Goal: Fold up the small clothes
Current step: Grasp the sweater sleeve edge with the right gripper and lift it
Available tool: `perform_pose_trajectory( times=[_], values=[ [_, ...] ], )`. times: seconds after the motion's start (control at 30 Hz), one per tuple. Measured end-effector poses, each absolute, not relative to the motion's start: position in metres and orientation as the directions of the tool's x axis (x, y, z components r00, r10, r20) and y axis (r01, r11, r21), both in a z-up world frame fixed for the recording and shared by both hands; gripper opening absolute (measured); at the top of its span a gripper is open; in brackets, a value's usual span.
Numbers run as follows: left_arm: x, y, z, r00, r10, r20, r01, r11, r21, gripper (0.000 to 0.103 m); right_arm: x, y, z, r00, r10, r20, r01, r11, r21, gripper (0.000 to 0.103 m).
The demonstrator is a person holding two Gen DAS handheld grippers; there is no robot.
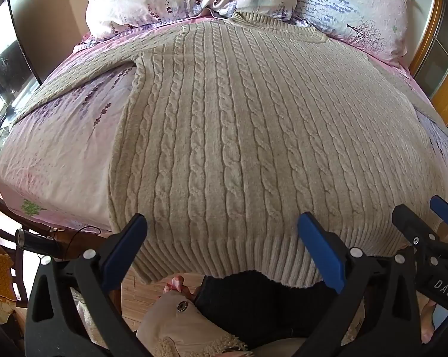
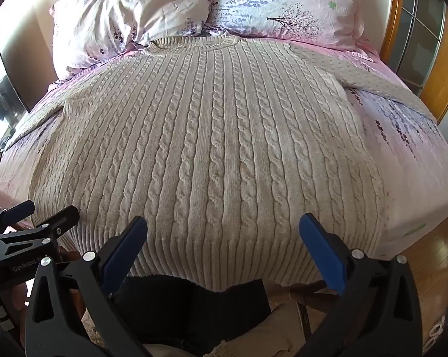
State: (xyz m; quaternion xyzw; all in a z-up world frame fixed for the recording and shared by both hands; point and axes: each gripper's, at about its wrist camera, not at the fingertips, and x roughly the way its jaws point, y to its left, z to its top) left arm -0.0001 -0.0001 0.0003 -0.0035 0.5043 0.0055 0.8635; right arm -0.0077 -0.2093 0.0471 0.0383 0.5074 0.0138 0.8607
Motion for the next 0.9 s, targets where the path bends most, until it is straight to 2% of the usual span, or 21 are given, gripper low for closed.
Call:
perform_pose_trajectory(
  times=[0.13,0.33,0.43,0.53,0.7,0.73,0.8,0.83,0.9],
  values=[
    [0.001,0.002,0.001,0.503,0.013,-0.864,-0.025,1.0,0.001,0.101,-0.008,-0.214,0.051,0.535,0.083,-0.841,0.009,0.995,0.104,0.102],
    [0.014,0.009,0.01,0.531,0.002,-0.848,-0.037,0.999,-0.021,0.101,-0.004,-0.232,0.057,0.641,0.203,-0.74,-0.055,0.974,0.22,0.102],
    [0.028,0.01,0.015,0.548,-0.031,-0.836,-0.011,0.999,-0.044,0.101,0.01,-0.249,0.06,0.677,0.172,-0.716,-0.042,0.98,0.195,0.102],
    [0.047,0.006,0.019,0.555,-0.097,-0.827,0.027,0.995,-0.098,0.101,0.033,-0.284,0.066,0.696,0.145,-0.703,0.022,0.975,0.223,0.102],
    [0.076,0.007,0.024,0.551,-0.216,-0.806,0.094,0.976,-0.197,0.101,0.081,-0.387,0.063,0.694,0.086,-0.715,0.272,0.888,0.371,0.101],
    [0.083,0.007,0.025,0.546,-0.223,-0.808,0.106,0.975,-0.197,0.101,0.089,-0.409,0.061,0.691,0.056,-0.721,0.334,0.86,0.387,0.099],
    [0.093,0.004,0.027,0.549,-0.222,-0.806,0.12,0.975,-0.186,0.101,0.105,-0.46,0.052,0.671,0.002,-0.741,0.463,0.78,0.421,0.081],
    [0.098,0.003,0.029,0.56,-0.223,-0.798,0.133,0.975,-0.18,0.101,0.112,-0.485,0.046,0.661,-0.011,-0.75,0.516,0.732,0.444,0.078],
    [0.103,0.003,0.033,0.582,-0.238,-0.777,0.154,0.971,-0.182,0.101,0.116,-0.519,0.034,0.642,-0.039,-0.766,0.599,0.649,0.469,0.063]
  ],
)
